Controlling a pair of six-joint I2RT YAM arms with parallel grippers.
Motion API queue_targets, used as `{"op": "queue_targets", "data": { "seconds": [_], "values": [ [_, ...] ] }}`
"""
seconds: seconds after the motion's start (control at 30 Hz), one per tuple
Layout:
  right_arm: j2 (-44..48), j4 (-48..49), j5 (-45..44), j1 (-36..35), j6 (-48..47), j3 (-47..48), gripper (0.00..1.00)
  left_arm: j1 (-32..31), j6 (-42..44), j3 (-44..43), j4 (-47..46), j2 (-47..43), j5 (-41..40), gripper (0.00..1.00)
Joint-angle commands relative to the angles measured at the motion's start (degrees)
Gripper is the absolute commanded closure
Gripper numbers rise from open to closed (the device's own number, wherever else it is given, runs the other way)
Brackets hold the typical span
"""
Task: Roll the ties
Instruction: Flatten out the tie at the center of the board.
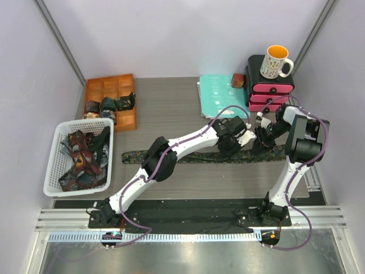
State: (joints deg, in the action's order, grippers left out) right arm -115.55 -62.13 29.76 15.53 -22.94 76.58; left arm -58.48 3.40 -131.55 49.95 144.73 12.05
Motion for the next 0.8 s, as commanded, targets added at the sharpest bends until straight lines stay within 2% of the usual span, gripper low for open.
{"op": "queue_targets", "data": {
  "seconds": [0.0, 0.13, 0.2, 0.23, 0.3, 0.47, 0.53, 0.57, 0.77],
  "values": [
    [-0.1, 0.9, -0.3, -0.3, 1.3, -0.3, 0.68, 0.0, -0.3, 0.0, -1.4, 0.2, 1.1, 0.82],
    [0.1, 0.6, 0.7, -0.9, 1.2, -0.7, 0.72, 0.0, -0.3, 0.2, -1.6, 0.1, 1.2, 0.80],
    [0.2, 0.3, 1.3, -0.9, 1.1, -0.8, 0.79, 0.0, -0.4, 0.3, -1.7, 0.1, 1.2, 0.77],
    [0.1, -0.2, 1.4, -0.9, 1.1, -0.6, 0.89, 0.0, -0.1, 0.3, -1.5, 0.0, 1.2, 0.76],
    [0.2, -0.7, 1.3, -0.9, 0.7, -0.2, 0.98, 0.2, 0.2, 0.2, -0.5, -0.4, 1.4, 0.66],
    [1.3, -1.7, 0.4, -0.9, 0.0, 1.0, 0.99, 2.4, 0.1, 1.9, -0.2, -5.1, 5.3, 0.43],
    [1.7, -1.7, -0.3, -0.8, 0.0, 1.4, 0.99, 3.5, 0.6, 5.9, -3.0, -10.1, 6.8, 0.38],
    [1.8, -1.7, -0.6, -0.8, 0.0, 1.6, 0.99, 3.8, 1.5, 9.0, -3.8, -12.2, 7.5, 0.33],
    [3.2, -1.9, -2.0, 0.4, 0.4, 3.3, 0.99, 5.9, 6.9, 19.5, -5.5, -21.7, 8.8, 0.20]
  ]
}}
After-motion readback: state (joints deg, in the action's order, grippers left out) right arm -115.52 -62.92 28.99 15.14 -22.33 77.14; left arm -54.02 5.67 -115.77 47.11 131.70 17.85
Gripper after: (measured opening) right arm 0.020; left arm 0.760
